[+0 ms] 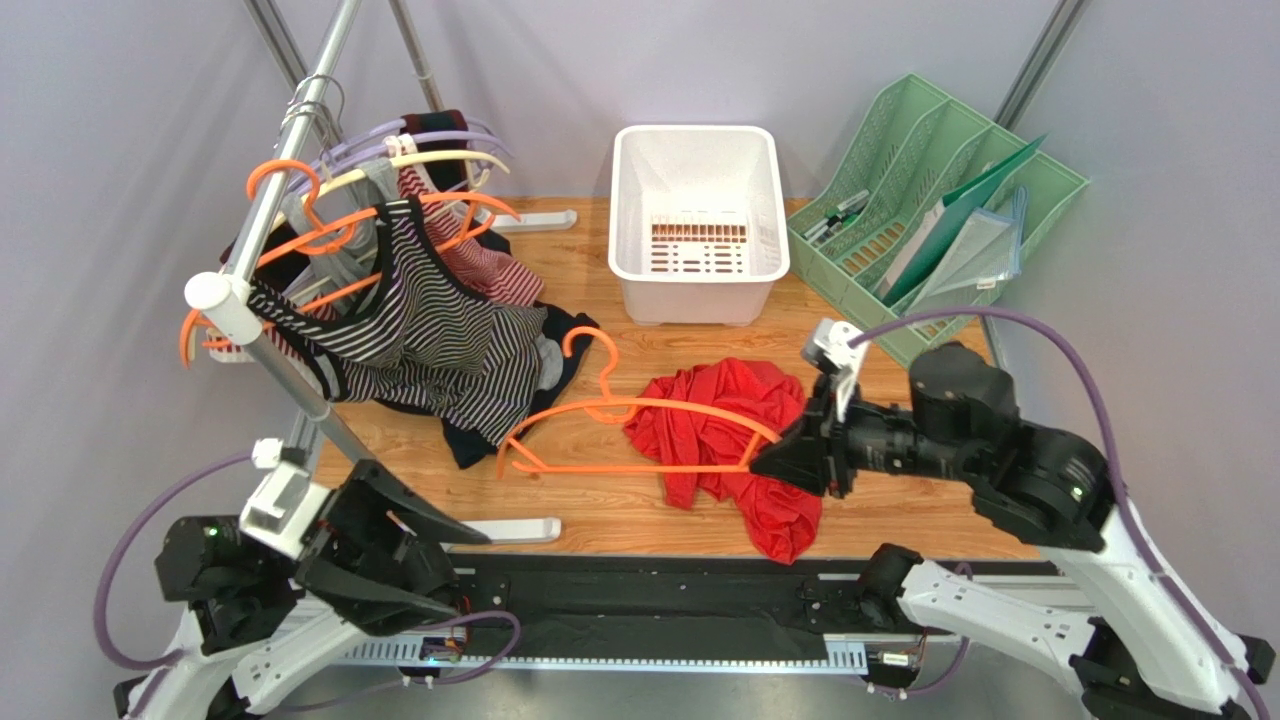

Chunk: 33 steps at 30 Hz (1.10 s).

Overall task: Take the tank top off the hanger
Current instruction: Place the hanger at the clothesline.

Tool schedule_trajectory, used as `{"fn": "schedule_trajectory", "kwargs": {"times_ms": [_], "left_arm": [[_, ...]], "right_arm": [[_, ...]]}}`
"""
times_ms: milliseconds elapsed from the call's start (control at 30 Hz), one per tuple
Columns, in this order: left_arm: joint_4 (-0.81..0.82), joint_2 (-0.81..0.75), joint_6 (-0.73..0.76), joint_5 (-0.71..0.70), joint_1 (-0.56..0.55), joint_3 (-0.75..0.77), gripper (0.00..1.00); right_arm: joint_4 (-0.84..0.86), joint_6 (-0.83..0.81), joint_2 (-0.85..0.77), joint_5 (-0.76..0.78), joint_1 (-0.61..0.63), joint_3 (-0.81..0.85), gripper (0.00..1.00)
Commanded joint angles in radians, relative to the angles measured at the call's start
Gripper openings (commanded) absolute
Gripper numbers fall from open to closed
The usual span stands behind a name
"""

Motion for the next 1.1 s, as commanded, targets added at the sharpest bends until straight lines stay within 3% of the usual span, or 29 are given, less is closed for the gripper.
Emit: {"fn": "schedule_trajectory", "kwargs": {"times_ms": [0,200,567,667,867,1067], "left_arm": [[-0.064,-0.105,-0.010,0.047,-0.002,0.001,0.71],[-0.139,-0.160,0.007,0.027,-0.002,0.016,0.72],[-0.190,-0.160,0.024,0.014,-0.002,0.038,0.72],[-0.191,-0.156,0.025,0.017,-0.002,0.039,0.72],[-0.200,-0.146,0.033,0.022,-0.002,0.041,0.72],[-0.226,-0.136,0.059,0.005,-0.002,0.041,0.72]], "right_arm": [[0.231,-0.051,0.099,-0.152,0.018,0.071,0.00],[0.402,-0.113,0.264,-0.202,0.081,0.186,0.00],[0.490,-0.220,0.551,-0.125,0.143,0.542,0.00],[0.443,-0.252,0.610,-0.099,0.146,0.639,0.00],[0.328,-0.317,0.567,-0.084,0.146,0.607,0.00],[0.237,-0.351,0.369,0.021,0.146,0.383,0.00]]}}
